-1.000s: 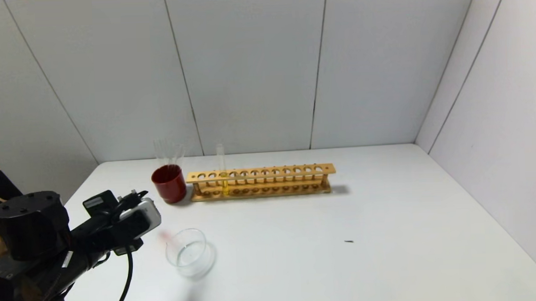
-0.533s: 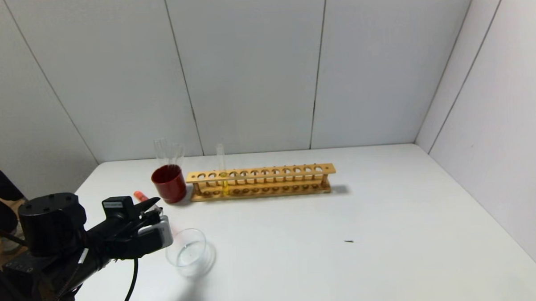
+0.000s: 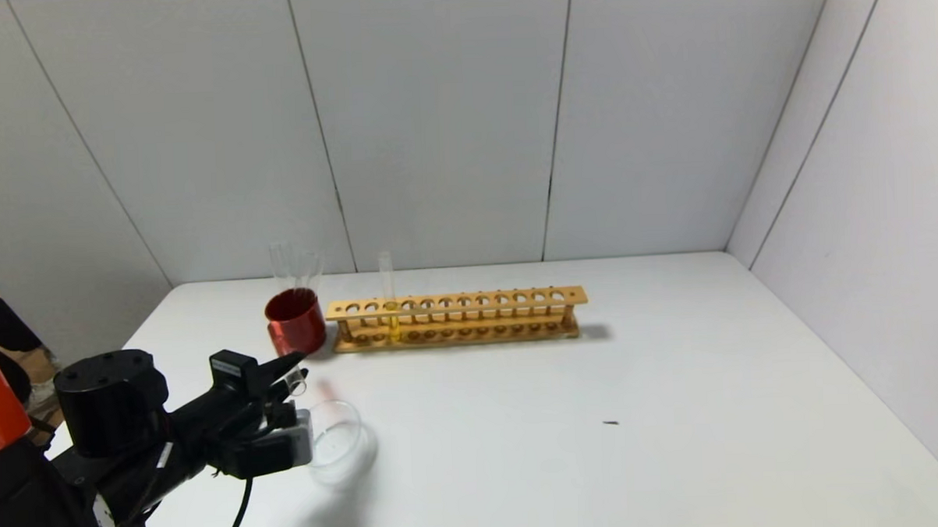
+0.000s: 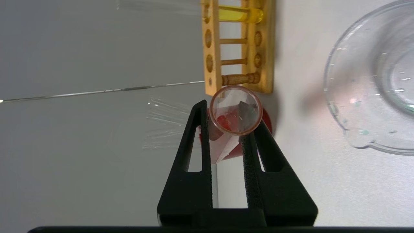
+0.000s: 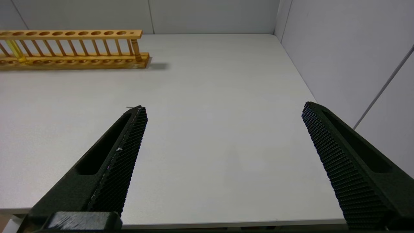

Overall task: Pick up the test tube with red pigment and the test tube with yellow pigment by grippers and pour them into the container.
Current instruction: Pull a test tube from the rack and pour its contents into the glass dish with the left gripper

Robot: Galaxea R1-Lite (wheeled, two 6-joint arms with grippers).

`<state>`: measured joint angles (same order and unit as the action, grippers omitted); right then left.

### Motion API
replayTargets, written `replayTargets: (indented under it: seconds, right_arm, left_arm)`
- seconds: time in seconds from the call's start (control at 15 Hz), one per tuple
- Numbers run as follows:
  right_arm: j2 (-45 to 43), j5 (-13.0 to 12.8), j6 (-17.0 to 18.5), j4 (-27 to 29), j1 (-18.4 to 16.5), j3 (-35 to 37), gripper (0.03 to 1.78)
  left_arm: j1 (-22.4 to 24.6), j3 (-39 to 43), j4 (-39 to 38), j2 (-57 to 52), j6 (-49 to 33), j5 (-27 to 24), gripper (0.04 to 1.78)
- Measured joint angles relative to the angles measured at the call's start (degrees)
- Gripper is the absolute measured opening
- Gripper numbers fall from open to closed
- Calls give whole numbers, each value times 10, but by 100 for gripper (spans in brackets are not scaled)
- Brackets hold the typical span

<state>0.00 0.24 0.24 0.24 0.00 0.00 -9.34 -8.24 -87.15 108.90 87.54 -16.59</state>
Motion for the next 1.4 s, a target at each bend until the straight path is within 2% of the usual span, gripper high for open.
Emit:
replayTargets:
  seconds: [0.67, 1.4]
  right_arm:
    - [0, 0, 0, 0, 0, 0, 175]
    - [0, 0, 0, 0, 0, 0, 175]
  left_arm:
    - [27, -7, 0, 7, 93, -23, 32]
    - [40, -73, 0, 61, 190, -24, 32]
